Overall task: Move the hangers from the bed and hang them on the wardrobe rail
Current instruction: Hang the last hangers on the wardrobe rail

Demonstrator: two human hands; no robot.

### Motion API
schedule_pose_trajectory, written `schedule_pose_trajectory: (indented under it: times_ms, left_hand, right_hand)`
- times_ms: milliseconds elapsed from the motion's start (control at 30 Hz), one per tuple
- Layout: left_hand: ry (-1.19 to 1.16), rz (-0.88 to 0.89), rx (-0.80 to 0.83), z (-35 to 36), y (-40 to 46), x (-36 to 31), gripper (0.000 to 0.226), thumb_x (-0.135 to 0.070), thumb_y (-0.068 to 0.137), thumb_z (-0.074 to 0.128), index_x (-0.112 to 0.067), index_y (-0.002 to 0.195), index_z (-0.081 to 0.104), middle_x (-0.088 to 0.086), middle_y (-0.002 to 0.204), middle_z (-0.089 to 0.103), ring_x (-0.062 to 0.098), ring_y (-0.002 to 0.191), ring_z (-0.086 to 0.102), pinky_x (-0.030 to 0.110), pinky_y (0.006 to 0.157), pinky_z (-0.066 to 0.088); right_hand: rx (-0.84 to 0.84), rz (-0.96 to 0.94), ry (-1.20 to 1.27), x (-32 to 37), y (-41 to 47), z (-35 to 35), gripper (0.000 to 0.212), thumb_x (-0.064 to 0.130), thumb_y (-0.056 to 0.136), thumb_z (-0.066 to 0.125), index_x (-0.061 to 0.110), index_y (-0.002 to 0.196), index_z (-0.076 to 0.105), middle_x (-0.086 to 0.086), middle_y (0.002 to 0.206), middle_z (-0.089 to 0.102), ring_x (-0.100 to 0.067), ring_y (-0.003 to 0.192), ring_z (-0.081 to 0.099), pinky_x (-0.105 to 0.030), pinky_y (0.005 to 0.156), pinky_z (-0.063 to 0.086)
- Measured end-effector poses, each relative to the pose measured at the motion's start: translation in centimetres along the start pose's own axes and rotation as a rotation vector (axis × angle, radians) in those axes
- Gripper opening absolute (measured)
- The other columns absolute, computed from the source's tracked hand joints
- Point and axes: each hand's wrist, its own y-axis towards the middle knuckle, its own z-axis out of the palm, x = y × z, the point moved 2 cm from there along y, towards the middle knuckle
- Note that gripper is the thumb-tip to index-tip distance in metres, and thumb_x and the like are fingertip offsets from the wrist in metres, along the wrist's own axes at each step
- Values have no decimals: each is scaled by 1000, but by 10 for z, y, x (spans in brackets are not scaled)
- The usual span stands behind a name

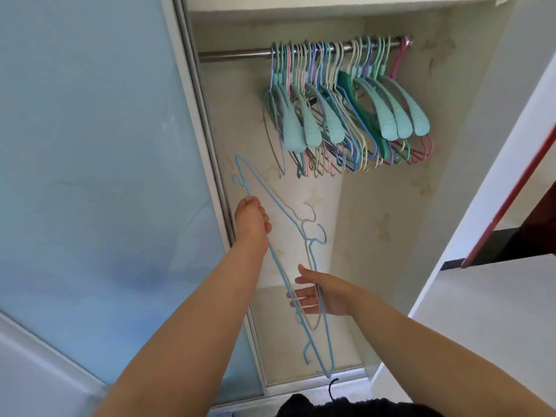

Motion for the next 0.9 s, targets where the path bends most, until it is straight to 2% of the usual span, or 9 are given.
schedule_pose_trajectory:
  times_ms: [133, 200, 300, 433, 533, 633, 733, 800, 900]
  left_hand:
    - [32, -188, -90, -13, 2, 25, 20, -11, 99, 36, -17, 87, 50, 3, 66, 40, 11, 46, 40, 18, 39, 34]
    - [265, -308, -68, -20, -3, 41, 11, -17, 98, 47, -14, 108, 52, 8, 89, 55, 21, 73, 55, 28, 64, 48]
    - [744, -282, -19, -24, -12, 68, 40, -27, 95, 53, -3, 126, 50, 17, 127, 54, 28, 114, 53, 32, 97, 43]
    - [669, -571, 415, -7, -60, 97, 52, -60, 94, 38, -14, 110, 55, 3, 100, 61, 22, 89, 61, 38, 88, 39]
    - [620, -615, 485, -12, -76, 113, 58, -66, 90, 40, -17, 120, 54, 1, 106, 61, 25, 99, 64, 44, 94, 43]
    - [575, -607, 556, -20, -92, 121, 72, -62, 89, 50, -33, 148, 19, -4, 111, 63, 21, 100, 67, 40, 95, 43]
    - [680, -540, 592, -27, -96, 119, 96, -32, 87, 67, -30, 151, -4, -13, 114, 63, 12, 87, 71, 30, 85, 45]
    - [826, -475, 558, -33, -89, 112, 76, -10, 85, 68, -12, 147, 25, -5, 95, 68, 6, 67, 70, 19, 62, 42]
    - [910, -424, 500, -39, -81, 91, 6, -7, 87, 63, -8, 92, 63, 0, 71, 68, 5, 60, 65, 14, 54, 41]
  right_hand:
    - [-153, -24, 251, -17, -11, -24, 25, 38, 95, 53, 13, 94, 57, 6, 52, 33, -7, 40, 31, -15, 34, 28]
    - [-287, -67, 205, -16, -18, -34, 32, 42, 98, 45, 12, 91, 54, 6, 54, 27, -6, 39, 22, -15, 33, 15]
    - [-373, -95, 228, -12, -21, -29, 39, 37, 103, 29, 10, 91, 54, 4, 57, 29, -6, 37, 22, -13, 35, 13]
    - [-343, -73, 178, -1, -20, -1, 26, 7, 95, 31, 8, 78, 51, -1, 55, 40, -8, 33, 31, -14, 33, 21]
    - [-299, -102, 188, 2, -20, 10, 24, 2, 96, 40, 4, 78, 56, -7, 54, 53, -12, 40, 44, -22, 41, 39]
    - [-276, -117, 270, 4, -25, 10, 25, 6, 97, 45, 3, 76, 59, -8, 54, 62, -16, 44, 58, -24, 46, 47]
    - [-347, -142, 380, 9, -22, 10, 17, 1, 97, 44, -2, 83, 54, -11, 56, 66, -21, 51, 64, -27, 48, 52]
    - [-410, -148, 439, 12, -16, 13, 14, -2, 97, 42, -5, 87, 51, -14, 55, 66, -22, 45, 65, -27, 40, 52]
    - [-450, -156, 346, 14, -8, 23, 20, -2, 96, 37, -12, 100, 53, -20, 64, 66, -26, 42, 63, -27, 37, 50]
